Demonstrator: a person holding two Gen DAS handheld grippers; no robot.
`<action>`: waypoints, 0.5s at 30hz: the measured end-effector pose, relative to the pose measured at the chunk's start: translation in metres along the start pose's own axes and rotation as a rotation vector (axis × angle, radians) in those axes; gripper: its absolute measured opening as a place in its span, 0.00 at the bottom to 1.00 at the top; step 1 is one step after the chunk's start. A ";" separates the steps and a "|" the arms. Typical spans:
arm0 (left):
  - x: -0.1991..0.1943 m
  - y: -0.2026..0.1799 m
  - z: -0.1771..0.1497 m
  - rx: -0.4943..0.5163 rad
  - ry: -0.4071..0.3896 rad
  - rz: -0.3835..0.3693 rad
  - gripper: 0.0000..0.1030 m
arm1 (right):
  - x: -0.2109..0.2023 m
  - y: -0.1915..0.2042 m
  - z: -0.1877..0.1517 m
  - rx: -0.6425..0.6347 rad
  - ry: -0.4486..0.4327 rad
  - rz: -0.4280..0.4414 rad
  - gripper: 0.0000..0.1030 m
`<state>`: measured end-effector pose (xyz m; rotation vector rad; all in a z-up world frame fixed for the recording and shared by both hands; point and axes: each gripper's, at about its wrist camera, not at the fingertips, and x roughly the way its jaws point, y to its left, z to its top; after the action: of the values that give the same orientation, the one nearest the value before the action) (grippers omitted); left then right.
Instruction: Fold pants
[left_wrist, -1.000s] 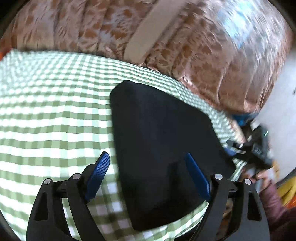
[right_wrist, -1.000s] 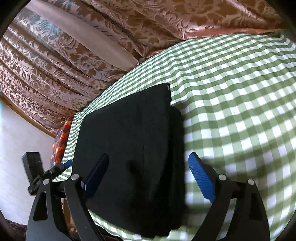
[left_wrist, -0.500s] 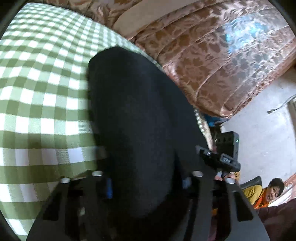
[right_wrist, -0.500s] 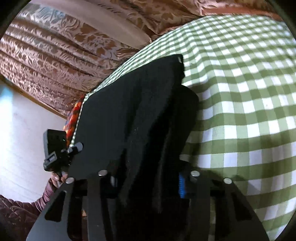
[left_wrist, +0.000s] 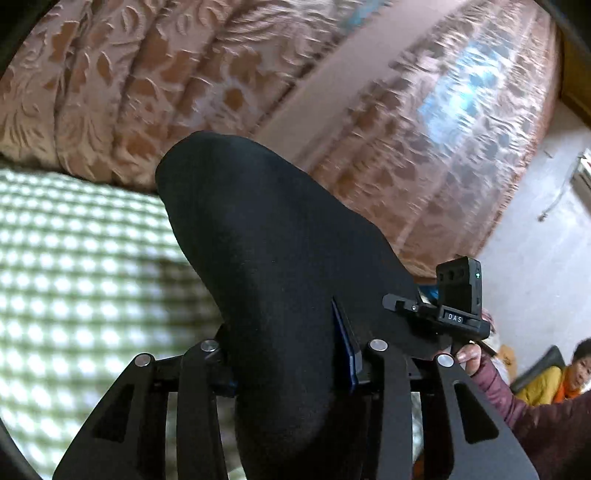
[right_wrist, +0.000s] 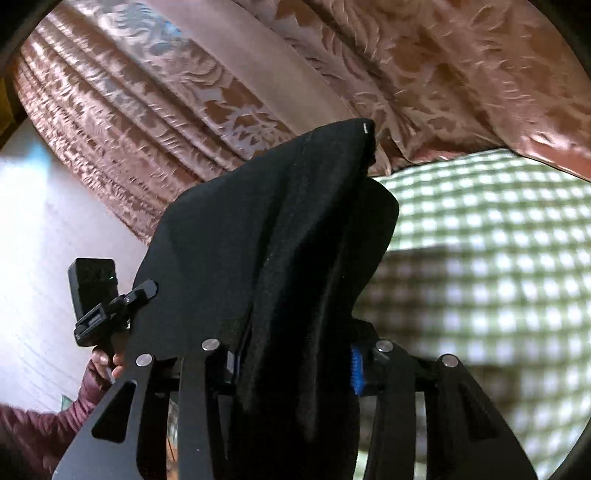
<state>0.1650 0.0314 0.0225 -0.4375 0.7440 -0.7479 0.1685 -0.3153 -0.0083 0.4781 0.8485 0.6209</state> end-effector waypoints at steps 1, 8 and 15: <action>0.001 0.012 0.005 -0.003 0.005 0.027 0.39 | 0.014 -0.007 0.007 0.010 0.010 -0.008 0.42; 0.059 0.116 -0.018 -0.201 0.162 0.233 0.57 | 0.088 -0.076 -0.002 0.165 0.076 -0.087 0.69; 0.031 0.084 -0.004 -0.159 0.032 0.401 0.67 | 0.071 -0.026 0.012 -0.055 0.032 -0.343 0.73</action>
<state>0.2152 0.0634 -0.0441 -0.4038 0.8914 -0.3211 0.2222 -0.2880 -0.0554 0.2640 0.9162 0.3358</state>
